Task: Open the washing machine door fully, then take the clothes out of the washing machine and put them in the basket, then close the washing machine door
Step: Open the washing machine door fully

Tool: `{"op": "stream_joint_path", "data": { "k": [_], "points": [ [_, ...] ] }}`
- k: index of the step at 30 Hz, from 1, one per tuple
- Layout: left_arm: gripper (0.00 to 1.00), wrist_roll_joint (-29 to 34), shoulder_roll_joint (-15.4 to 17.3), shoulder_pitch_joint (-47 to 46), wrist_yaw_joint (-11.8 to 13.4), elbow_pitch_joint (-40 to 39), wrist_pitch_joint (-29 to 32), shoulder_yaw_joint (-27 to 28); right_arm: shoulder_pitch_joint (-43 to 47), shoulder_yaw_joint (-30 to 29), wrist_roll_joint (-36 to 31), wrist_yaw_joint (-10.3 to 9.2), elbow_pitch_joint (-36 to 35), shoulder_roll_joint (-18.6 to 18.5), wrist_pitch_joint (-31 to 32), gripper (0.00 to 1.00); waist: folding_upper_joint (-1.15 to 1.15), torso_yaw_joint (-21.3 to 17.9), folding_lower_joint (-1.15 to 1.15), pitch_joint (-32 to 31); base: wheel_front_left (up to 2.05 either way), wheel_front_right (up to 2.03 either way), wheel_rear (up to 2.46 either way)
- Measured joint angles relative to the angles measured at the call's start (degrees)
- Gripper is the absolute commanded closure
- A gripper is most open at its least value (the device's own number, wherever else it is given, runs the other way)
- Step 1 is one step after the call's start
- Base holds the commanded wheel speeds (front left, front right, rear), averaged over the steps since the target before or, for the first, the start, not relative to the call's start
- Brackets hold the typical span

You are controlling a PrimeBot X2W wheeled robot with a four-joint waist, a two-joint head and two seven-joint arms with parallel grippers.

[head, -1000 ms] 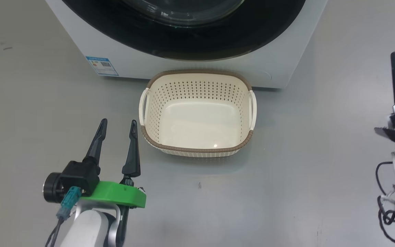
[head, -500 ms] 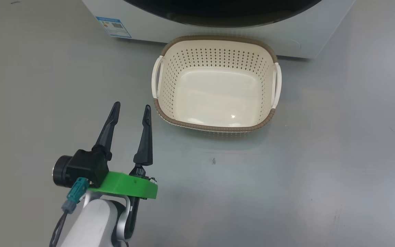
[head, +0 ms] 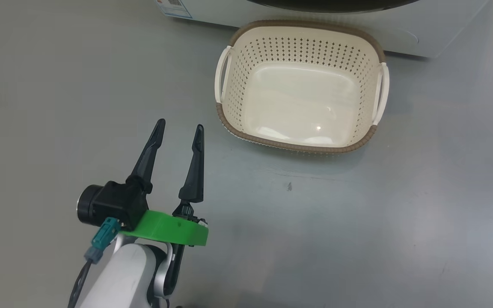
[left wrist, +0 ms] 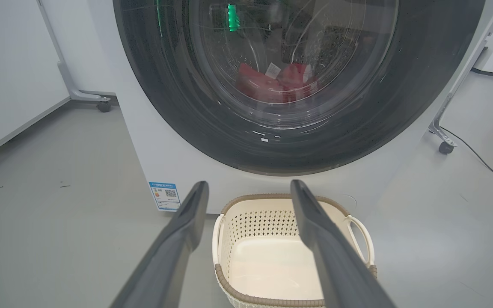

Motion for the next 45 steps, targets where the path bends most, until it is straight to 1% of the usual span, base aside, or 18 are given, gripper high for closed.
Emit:
{"op": "stream_joint_path", "data": {
  "k": [3, 12, 14, 16, 19, 24, 27, 28, 31, 32, 36, 38, 45],
  "points": [
    [0.0, -0.5, 0.0, 0.0, 0.0, -0.2, 0.0, -0.8, -1.8, 0.4, 0.4, -0.87, 0.7, -0.9, 1.7, 1.0, 0.0, 0.8, 0.0, 0.4, 0.0, 0.0, 0.0],
    [0.0, -1.0, -0.1, -0.1, 0.0, -0.3, 0.0, -1.4, -5.4, 1.3, 0.7, -1.93, 2.9, -2.2, 4.6, 1.0, 0.0, 2.5, 0.0, 0.5, 0.0, 0.0, 0.0],
    [0.0, -1.0, -0.1, -0.1, 0.0, -0.5, 0.0, -1.6, -6.3, 1.2, 0.8, -2.55, 3.4, -2.9, 4.9, 1.0, 0.0, 2.9, 0.0, 0.5, 0.0, 0.0, 0.0],
    [0.0, -1.0, -0.1, -0.1, 0.0, -0.7, 0.0, -1.7, -7.7, 1.0, 0.8, -3.72, 3.9, -3.4, 5.2, 1.0, 0.0, 3.4, 0.0, 0.5, 0.0, 0.0, 0.0],
    [0.0, -1.4, -0.2, -0.1, 0.0, -0.9, 0.0, -2.7, -9.3, 1.0, 0.8, -4.87, 4.5, -4.4, 5.7, 1.0, 0.0, 4.0, 0.0, 0.7, 0.0, 0.0, 0.0],
    [0.0, -1.7, -0.2, -0.1, 0.0, -1.4, 0.0, -3.1, -11.4, 2.2, 0.1, -6.01, 5.5, -5.8, 6.9, 1.0, 0.0, 5.1, -0.01, 1.3, 0.0, 0.0, 0.0],
    [0.0, -1.8, -0.2, -0.1, 0.0, -1.6, 0.0, -3.2, -12.7, 2.9, -0.1, -6.13, 6.1, -6.2, 7.6, 1.0, 0.0, 5.7, 0.0, 1.8, 0.0, 0.0, 0.0],
    [0.0, -1.8, -0.2, -0.1, 0.0, -1.7, 0.0, -3.2, -13.0, 3.3, -0.3, -6.55, 6.3, -6.3, 8.0, 1.0, 0.0, 5.9, 0.0, 1.9, 0.0, 0.0, 0.0],
    [0.0, -1.8, -0.3, -0.1, 0.0, -1.8, 0.0, -2.8, -13.9, 4.4, -0.5, -6.55, 7.2, -6.3, 8.9, 1.0, 0.0, 6.3, 0.0, 2.3, 0.0, 0.0, 0.0],
    [0.0, -1.8, -0.3, -0.1, 0.0, -1.8, 0.0, -2.9, -14.1, 4.7, -0.5, -6.92, 7.4, -6.3, 9.3, 1.0, 0.0, 6.4, 0.0, 2.4, 0.0, 0.0, 0.0],
    [0.0, -1.8, -0.3, -0.1, 0.0, -2.2, 0.0, -2.7, -14.9, 5.2, -0.5, -7.03, 8.4, -6.3, 10.6, 1.0, 0.0, 6.7, 0.0, 2.7, 0.0, 0.0, 0.0],
    [0.0, -1.9, -0.3, -0.1, 0.0, -2.4, 0.0, -2.7, -15.3, 5.1, 0.2, -7.42, 9.1, -6.2, 11.4, 1.0, 0.0, 6.7, 0.0, 2.8, 0.0, 0.0, 0.0],
    [0.0, -1.9, -0.3, -0.1, 0.0, -2.4, 0.0, -2.7, -15.6, 4.5, 3.9, -7.54, 11.5, -6.7, 16.2, 1.0, 0.0, 6.6, 0.0, 2.6, 0.0, 0.0, 0.0]
  ]
}}
